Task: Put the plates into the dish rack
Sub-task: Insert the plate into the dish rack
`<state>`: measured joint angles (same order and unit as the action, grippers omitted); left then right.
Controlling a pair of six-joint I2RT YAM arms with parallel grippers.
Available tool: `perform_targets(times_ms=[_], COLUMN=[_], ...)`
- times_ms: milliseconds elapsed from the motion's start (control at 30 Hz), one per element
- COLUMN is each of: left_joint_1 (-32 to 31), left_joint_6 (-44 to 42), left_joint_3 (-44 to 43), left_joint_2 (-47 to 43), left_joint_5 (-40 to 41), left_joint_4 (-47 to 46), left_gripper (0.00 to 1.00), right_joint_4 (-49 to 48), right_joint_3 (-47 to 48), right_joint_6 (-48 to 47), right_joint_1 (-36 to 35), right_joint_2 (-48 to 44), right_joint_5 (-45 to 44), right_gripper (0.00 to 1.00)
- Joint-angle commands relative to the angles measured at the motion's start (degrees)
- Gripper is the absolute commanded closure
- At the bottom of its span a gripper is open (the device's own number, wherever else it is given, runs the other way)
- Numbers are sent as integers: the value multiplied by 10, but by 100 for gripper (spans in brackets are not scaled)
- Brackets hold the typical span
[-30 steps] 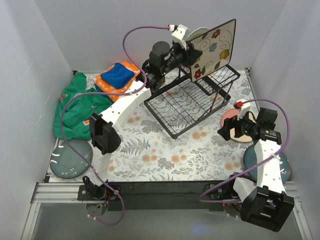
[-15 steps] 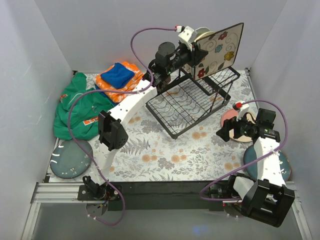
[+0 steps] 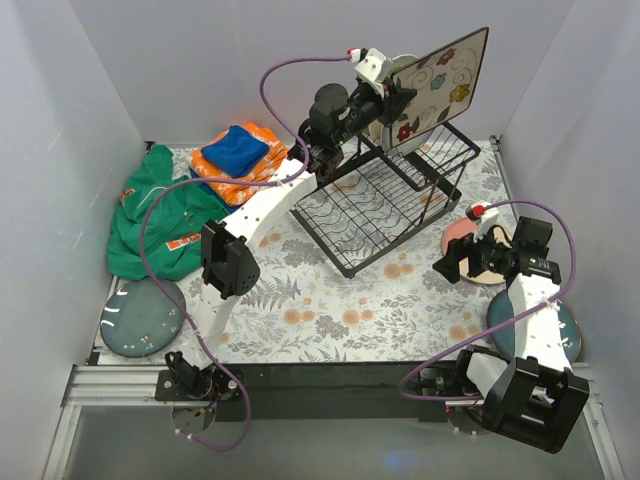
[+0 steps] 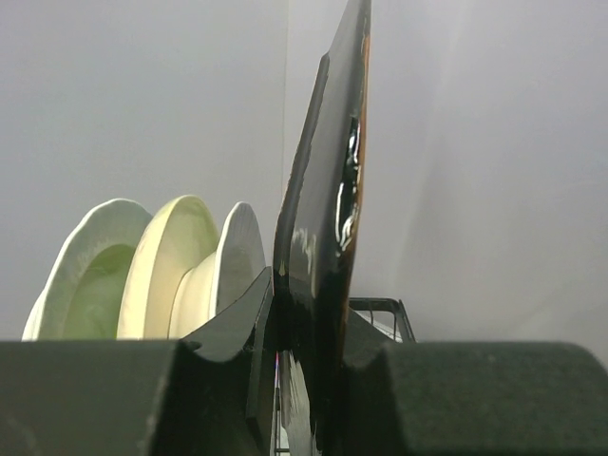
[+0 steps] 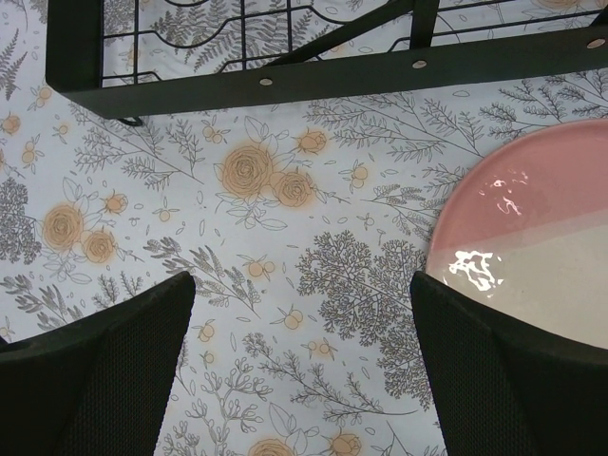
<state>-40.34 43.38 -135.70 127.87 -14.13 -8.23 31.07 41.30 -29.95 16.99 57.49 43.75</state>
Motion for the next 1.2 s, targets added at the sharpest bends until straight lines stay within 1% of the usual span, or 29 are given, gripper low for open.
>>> perform_targets(times_ms=[0, 433, 633, 767, 1167], left_joint_1=[3, -1, -9, -13, -16], left_joint_6=[-14, -43, -54, -60, -52], left_joint_3=[-43, -25, 23, 25, 54], left_joint_2=[-19, -10, -33, -39, -78], left_joint_5=[24, 47, 71, 83, 82], left_joint_4=[-116, -132, -180, -192, -228], left_gripper=[100, 100, 100, 100, 100], right_joint_4=[-18, -19, -18, -18, -18], right_joint_3=[-4, -4, -4, -4, -4], right_joint_6=[-5, -7, -8, -8, -8], right_joint_1=[5, 8, 8, 9, 10], right_joint_2=[2, 4, 9, 9, 11], right_joint_5=[15, 20, 20, 20, 22], right_gripper=[2, 2, 2, 2, 2])
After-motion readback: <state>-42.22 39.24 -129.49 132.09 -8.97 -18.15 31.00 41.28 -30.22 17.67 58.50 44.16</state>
